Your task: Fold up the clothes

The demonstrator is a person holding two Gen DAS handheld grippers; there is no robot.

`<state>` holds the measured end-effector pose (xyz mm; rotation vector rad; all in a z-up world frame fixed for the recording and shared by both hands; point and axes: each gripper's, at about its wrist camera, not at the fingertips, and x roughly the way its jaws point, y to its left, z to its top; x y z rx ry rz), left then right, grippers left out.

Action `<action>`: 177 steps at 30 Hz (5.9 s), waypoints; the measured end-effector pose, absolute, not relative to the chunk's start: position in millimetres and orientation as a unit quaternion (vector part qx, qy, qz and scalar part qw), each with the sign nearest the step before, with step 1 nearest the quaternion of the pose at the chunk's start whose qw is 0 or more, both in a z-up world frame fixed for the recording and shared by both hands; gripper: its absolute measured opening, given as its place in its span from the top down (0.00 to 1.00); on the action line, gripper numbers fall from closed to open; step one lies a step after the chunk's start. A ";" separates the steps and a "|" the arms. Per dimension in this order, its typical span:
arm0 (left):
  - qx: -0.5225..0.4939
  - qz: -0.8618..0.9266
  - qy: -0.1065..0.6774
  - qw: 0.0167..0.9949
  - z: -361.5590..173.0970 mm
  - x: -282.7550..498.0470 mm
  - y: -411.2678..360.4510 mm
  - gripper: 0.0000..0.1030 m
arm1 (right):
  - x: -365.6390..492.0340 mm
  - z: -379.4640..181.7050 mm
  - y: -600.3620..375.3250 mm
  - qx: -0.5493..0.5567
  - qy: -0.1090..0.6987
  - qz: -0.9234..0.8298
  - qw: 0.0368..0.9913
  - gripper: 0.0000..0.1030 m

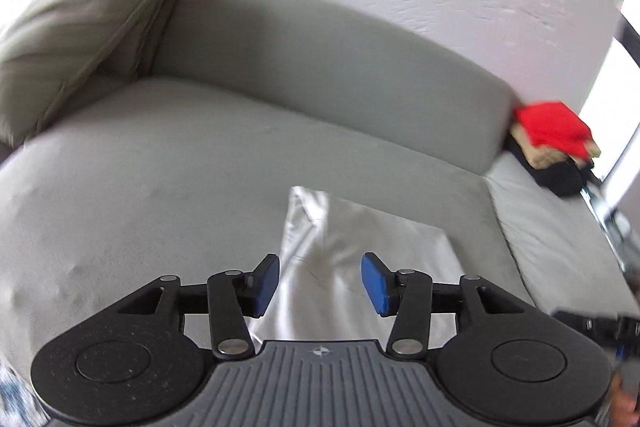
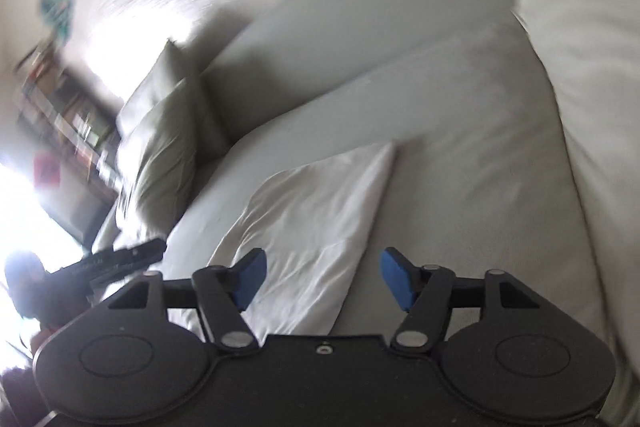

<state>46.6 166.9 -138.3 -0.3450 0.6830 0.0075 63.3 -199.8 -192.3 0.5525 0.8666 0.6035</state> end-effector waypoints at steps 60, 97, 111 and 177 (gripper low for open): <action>-0.096 -0.228 0.105 0.963 -20.2 -7.0 12.2 0.92 | -45.3 -49.9 -241.0 0.221 0.123 0.194 0.948 0.96; -0.074 -0.191 0.337 0.919 -160.4 200.8 -205.6 0.77 | 47.3 -140.9 -516.4 0.214 0.260 -0.128 0.933 0.66; 0.012 -0.292 0.383 0.877 -173.9 109.8 -260.5 0.67 | 3.8 -152.9 -440.6 0.045 0.394 -0.036 0.917 0.79; 0.044 -0.270 0.383 0.882 -39.8 -55.1 -216.5 0.02 | -120.0 4.4 -396.0 0.106 0.432 -0.091 0.891 0.03</action>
